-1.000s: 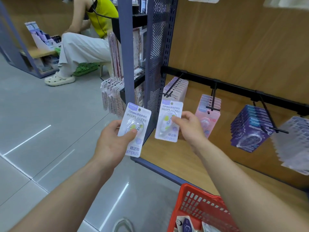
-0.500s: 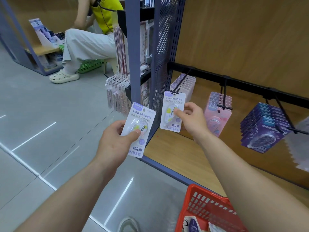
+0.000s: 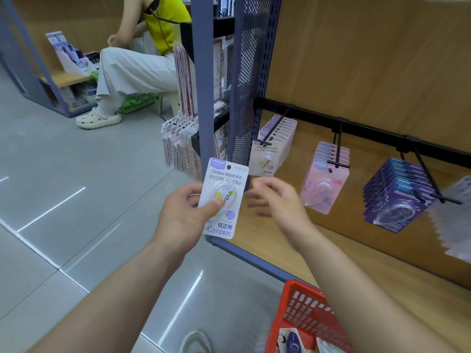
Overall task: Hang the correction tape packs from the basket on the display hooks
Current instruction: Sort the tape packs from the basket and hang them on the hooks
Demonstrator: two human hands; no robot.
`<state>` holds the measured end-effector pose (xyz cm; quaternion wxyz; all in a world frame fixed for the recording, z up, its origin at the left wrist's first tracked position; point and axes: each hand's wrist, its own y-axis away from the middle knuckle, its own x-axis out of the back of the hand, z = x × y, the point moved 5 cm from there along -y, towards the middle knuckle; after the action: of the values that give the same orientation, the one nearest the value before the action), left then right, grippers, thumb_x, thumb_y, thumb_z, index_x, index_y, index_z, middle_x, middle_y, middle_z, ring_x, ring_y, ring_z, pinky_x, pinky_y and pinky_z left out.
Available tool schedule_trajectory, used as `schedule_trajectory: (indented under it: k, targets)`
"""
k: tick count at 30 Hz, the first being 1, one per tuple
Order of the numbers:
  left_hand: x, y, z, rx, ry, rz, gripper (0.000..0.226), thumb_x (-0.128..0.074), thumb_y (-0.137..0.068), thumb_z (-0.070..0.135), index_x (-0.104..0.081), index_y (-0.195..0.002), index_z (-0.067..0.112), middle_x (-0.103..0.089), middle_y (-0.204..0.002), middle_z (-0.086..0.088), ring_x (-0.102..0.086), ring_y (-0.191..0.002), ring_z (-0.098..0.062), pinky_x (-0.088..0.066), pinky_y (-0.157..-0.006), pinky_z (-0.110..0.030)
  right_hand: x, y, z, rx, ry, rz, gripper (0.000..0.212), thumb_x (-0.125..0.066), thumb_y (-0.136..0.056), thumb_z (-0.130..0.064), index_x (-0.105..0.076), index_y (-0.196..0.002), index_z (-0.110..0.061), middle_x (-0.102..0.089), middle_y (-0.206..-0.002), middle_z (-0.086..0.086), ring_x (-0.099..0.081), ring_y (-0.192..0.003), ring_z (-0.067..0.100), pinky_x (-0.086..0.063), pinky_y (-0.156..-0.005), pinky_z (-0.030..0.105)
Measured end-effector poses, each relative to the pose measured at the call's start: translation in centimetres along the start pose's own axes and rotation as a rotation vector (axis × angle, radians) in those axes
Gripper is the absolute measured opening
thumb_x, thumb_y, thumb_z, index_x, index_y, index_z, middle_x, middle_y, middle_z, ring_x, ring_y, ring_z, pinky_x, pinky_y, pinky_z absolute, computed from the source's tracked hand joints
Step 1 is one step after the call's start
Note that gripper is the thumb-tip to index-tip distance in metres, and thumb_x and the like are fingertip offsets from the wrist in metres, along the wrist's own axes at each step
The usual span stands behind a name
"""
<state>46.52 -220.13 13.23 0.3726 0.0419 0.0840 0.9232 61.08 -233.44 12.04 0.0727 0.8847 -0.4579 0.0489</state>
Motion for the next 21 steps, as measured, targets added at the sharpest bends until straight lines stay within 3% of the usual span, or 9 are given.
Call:
schedule_trajectory:
  k: [2,4,7,10,15,18,21]
  targets:
    - [-0.2,0.1,0.0,-0.010,-0.012,-0.020,0.025,-0.077,-0.089,0.010,-0.068,-0.112,0.013,-0.080,-0.092,-0.003,-0.077,-0.071,-0.016,-0.055,-0.052,-0.021,-1.8,1.4,0.1,-0.025,-0.130,-0.138,0.020,-0.064,-0.099,-0.019,-0.064,-0.116,-0.008,-0.077,-0.103,0.009,-0.075,-0.090,0.023,-0.059,-0.078,0.040]
    - [-0.3,0.1,0.0,-0.039,-0.051,-0.037,0.025,-0.077,-0.089,0.010,-0.069,-0.112,0.016,-0.080,-0.093,-0.002,-0.077,-0.077,-0.019,-0.058,-0.058,-0.025,-2.4,1.9,0.0,-0.001,-0.166,-0.143,0.018,-0.067,-0.097,-0.013,-0.064,-0.113,-0.005,-0.076,-0.103,0.015,-0.075,-0.086,0.026,-0.061,-0.071,0.036]
    - [0.1,-0.1,0.3,-0.125,-0.238,-0.013,0.024,-0.079,-0.088,0.018,-0.069,-0.108,0.026,-0.077,-0.095,0.005,-0.075,-0.084,-0.013,-0.057,-0.070,-0.026,-1.5,1.4,-0.3,0.022,-0.150,-0.061,0.012,-0.071,-0.094,-0.011,-0.066,-0.105,-0.009,-0.078,-0.099,0.012,-0.075,-0.082,0.022,-0.057,-0.064,0.028]
    - [0.5,-0.1,0.7,-0.195,-0.560,0.018,0.038,-0.079,-0.086,0.035,-0.062,-0.120,0.037,-0.067,-0.111,0.021,-0.064,-0.100,-0.006,-0.048,-0.079,-0.024,0.7,-0.4,0.1,0.028,-0.063,0.077,0.011,-0.072,-0.094,-0.015,-0.067,-0.103,-0.015,-0.079,-0.093,0.000,-0.076,-0.083,0.015,-0.058,-0.068,0.032]
    - [0.5,0.1,1.1,-0.290,-0.849,-0.035,0.054,-0.073,-0.087,0.047,-0.057,-0.137,0.038,-0.058,-0.136,0.019,-0.055,-0.123,-0.006,-0.046,-0.099,-0.030,2.8,-4.3,0.1,0.048,0.056,0.189,0.010,-0.076,-0.091,-0.020,-0.071,-0.100,-0.021,-0.078,-0.089,-0.003,-0.075,-0.083,0.011,-0.057,-0.072,0.033]
    - [0.5,0.0,1.2,-0.310,-0.897,-0.042,0.050,-0.071,-0.086,0.048,-0.057,-0.134,0.040,-0.055,-0.137,0.022,-0.052,-0.126,-0.005,-0.045,-0.101,-0.030,3.0,-6.1,0.1,0.048,0.037,0.223,0.009,-0.076,-0.091,-0.019,-0.071,-0.097,-0.023,-0.078,-0.087,-0.002,-0.075,-0.081,0.013,-0.057,-0.070,0.034]
    - [0.3,-0.1,1.2,-0.317,-0.891,-0.046,0.042,-0.071,-0.086,0.048,-0.059,-0.126,0.042,-0.053,-0.124,0.027,-0.054,-0.120,-0.004,-0.045,-0.093,-0.027,3.1,-7.0,0.8,0.040,0.047,0.273,0.006,-0.074,-0.092,-0.021,-0.070,-0.096,-0.022,-0.076,-0.087,-0.003,-0.073,-0.075,0.009,-0.056,-0.067,0.031]
